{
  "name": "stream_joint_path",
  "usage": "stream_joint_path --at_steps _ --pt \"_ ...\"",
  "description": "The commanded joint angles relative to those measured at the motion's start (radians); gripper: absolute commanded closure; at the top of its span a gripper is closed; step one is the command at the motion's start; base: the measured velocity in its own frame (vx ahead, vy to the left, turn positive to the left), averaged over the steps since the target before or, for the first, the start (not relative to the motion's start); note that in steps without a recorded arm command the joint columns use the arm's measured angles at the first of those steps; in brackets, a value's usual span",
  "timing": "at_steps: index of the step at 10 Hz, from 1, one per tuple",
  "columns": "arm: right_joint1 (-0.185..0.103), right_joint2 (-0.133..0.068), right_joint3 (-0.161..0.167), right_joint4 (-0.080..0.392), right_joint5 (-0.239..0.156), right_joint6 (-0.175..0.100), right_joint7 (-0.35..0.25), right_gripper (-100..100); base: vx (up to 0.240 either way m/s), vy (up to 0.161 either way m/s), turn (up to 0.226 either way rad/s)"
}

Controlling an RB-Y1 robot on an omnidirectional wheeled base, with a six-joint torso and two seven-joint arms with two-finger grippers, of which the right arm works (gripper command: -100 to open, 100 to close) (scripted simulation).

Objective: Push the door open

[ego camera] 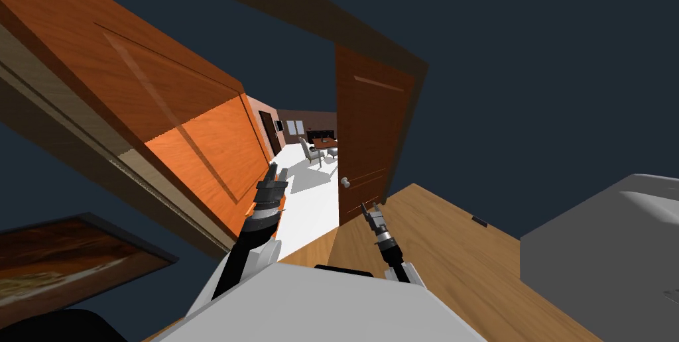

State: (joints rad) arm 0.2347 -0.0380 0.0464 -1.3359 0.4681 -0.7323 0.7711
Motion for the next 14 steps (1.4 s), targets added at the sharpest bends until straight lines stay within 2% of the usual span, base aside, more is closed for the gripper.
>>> stream_joint_path --at_steps 1,6,11,12,14 --pt "-0.01 0.005 0.0 0.032 0.008 -0.012 0.025 -100 0.057 -0.016 0.0" --pt "-0.048 0.024 0.015 0.163 0.073 -0.041 0.154 -100 0.085 -0.02 -0.007" --pt "-0.079 0.047 0.027 0.271 0.127 -0.065 0.26 -100 0.099 -0.027 -0.006" --pt "-0.09 0.057 0.031 0.306 0.144 -0.073 0.295 -100 0.104 -0.013 -0.008" --pt "-0.098 0.065 0.035 0.336 0.159 -0.08 0.324 -100 0.119 -0.023 -0.003"
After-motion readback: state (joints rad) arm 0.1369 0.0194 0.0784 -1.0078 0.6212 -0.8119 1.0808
